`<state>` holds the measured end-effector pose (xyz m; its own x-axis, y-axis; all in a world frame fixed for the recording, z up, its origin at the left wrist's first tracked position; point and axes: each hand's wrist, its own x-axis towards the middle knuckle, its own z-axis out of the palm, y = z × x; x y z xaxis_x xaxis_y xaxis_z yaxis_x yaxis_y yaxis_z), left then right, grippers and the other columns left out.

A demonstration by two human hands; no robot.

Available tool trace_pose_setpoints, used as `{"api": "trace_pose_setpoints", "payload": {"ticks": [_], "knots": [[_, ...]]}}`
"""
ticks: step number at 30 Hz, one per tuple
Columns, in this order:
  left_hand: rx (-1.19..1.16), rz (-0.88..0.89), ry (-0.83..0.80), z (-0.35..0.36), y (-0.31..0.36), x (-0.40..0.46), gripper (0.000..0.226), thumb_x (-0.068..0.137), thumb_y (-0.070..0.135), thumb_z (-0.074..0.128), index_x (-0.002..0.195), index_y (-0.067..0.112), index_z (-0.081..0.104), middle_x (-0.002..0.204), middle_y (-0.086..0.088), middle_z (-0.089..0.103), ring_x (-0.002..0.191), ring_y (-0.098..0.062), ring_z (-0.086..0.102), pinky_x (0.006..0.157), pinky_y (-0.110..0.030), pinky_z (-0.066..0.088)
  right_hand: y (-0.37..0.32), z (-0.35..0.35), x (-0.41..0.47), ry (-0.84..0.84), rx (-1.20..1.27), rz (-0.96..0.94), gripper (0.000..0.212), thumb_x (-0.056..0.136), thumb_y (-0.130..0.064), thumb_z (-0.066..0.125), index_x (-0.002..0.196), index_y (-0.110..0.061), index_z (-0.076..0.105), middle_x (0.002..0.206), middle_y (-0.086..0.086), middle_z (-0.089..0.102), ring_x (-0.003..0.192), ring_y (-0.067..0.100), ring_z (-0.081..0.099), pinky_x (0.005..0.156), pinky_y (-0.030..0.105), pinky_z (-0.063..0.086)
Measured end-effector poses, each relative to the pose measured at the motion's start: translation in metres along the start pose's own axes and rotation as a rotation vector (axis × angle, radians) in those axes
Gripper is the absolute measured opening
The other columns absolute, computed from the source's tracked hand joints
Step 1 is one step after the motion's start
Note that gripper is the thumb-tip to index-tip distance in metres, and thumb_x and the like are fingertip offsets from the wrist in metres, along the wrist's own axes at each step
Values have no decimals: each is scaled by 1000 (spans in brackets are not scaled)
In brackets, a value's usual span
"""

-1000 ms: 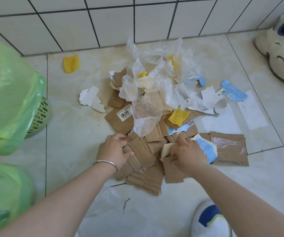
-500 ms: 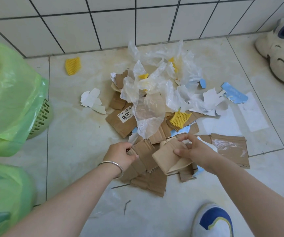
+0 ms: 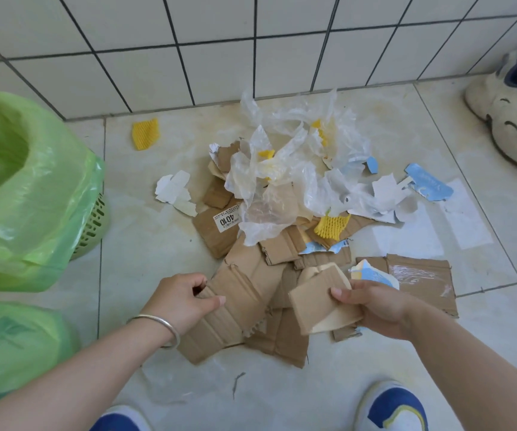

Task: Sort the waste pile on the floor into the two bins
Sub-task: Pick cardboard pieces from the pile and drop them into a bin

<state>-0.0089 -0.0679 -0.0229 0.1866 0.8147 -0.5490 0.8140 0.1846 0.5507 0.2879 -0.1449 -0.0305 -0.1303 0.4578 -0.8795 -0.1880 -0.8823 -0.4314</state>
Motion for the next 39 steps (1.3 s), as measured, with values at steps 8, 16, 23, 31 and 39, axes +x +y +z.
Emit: {"api": "trace_pose_setpoints", "payload": {"ticks": [8, 16, 23, 31, 39], "knots": [[32, 16, 20, -48, 13, -47, 35, 76, 33, 71, 65, 6, 51, 60, -2, 44, 59, -17, 38, 55, -27, 28, -12, 67, -17, -55, 83, 17, 37, 81, -20, 65, 115, -6, 61, 106, 10, 68, 99, 23, 63, 80, 33, 54], [-51, 40, 44, -95, 25, -100, 43, 76, 30, 73, 56, 19, 37, 51, 5, 34, 53, -14, 32, 50, -24, 25, -44, 136, -53, 54, 407, -103, 31, 88, -15, 63, 116, -4, 57, 102, 15, 64, 89, 27, 61, 75, 37, 51], [-181, 18, 129, -151, 37, -160, 22, 86, 34, 63, 83, 16, 52, 78, 6, 52, 79, -16, 52, 62, -23, 37, -92, 191, -121, 71, 222, -322, 17, 90, -16, 62, 104, -10, 57, 93, 9, 61, 81, 21, 59, 66, 31, 49], [-212, -36, 389, -221, 35, -238, 64, 88, 39, 59, 143, 16, 36, 150, -2, 38, 136, -20, 38, 108, -27, 31, -93, 291, -171, 6, -308, -585, 32, 85, -23, 67, 113, -8, 64, 102, 12, 71, 95, 31, 67, 87, 41, 53], [-328, -126, 551, -228, -33, -253, 29, 86, 27, 64, 111, 16, 52, 95, -1, 59, 79, -18, 53, 69, -26, 41, -74, 370, -171, 68, -591, -788, 53, 87, -25, 65, 133, -18, 40, 110, 4, 60, 91, 18, 59, 71, 24, 49]]}}
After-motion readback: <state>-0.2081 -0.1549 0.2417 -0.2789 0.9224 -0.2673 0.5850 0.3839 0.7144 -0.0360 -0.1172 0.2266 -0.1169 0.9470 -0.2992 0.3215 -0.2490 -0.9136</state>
